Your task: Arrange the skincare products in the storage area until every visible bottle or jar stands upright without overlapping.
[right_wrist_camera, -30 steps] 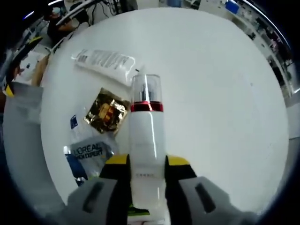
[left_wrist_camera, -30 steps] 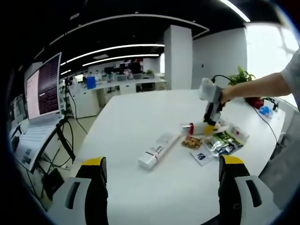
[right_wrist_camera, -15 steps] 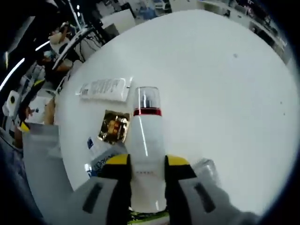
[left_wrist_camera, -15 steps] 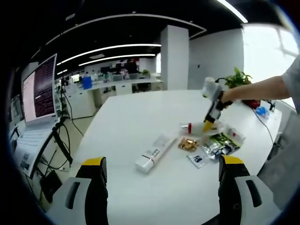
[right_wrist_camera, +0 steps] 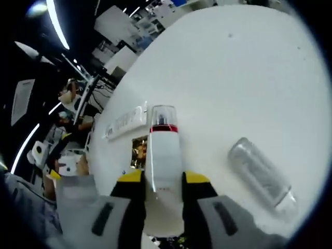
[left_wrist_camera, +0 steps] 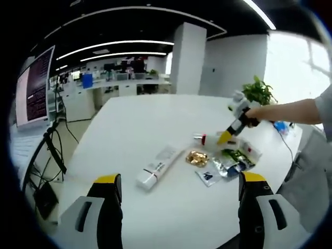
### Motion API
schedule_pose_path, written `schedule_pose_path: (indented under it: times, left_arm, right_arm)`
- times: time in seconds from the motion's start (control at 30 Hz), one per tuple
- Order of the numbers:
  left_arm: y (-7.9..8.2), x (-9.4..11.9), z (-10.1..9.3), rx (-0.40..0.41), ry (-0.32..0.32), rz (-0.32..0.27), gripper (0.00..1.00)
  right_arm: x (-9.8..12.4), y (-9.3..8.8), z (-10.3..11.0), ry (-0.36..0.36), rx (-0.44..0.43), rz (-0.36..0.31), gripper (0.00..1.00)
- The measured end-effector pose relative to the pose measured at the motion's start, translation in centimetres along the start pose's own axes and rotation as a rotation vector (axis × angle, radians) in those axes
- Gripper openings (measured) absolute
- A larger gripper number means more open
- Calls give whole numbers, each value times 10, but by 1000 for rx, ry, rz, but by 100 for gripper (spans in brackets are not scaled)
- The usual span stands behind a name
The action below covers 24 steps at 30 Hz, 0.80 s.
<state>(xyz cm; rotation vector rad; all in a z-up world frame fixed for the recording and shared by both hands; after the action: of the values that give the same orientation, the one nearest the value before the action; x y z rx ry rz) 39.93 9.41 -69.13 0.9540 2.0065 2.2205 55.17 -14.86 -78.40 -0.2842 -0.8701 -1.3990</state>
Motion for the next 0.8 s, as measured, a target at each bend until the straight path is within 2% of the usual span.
schedule_pose_path:
  times: [0.1, 0.17, 0.3, 0.37, 0.47, 0.7, 0.8]
  left_arm:
    - [4, -6, -5, 35, -55, -15, 87]
    - [6, -9, -7, 67, -76, -18, 85]
    - [9, -18, -7, 84, -102, -33, 85]
    - [11, -22, -9, 97, -129, -36, 83]
    - [13, -29, -14, 142, -181, -36, 80]
    - [19, -45, -24, 154, -239, -29, 76]
    - [24, -52, -26, 135, -236, -42, 73]
  right_arm:
    - [1, -1, -3, 32, -58, -35, 25]
    - [2, -2, -2, 54, -84, -49, 25]
    - [5, -1, 4, 140, -167, -124, 25]
    - [6, 0, 4, 158, -184, -149, 25]
    - [9, -1, 6, 174, -187, -173, 25]
    - [13, -8, 21, 206, -157, -196, 25]
    - [15, -9, 29, 229, -139, -208, 25]
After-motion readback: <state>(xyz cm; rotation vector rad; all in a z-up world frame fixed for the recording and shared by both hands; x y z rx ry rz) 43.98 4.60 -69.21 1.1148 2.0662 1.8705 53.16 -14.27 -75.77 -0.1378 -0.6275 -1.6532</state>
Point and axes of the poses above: the point that each gripper's makers call its tool centre point, and the gripper's own axes: x roughly backward along the fingers, z roughly to its left, y roughly out of its top, the point moved 3 cm from there along x, roughly backward along the fingers, and after that the axes turned 9 degrees about -x, right-handed, at the moved point
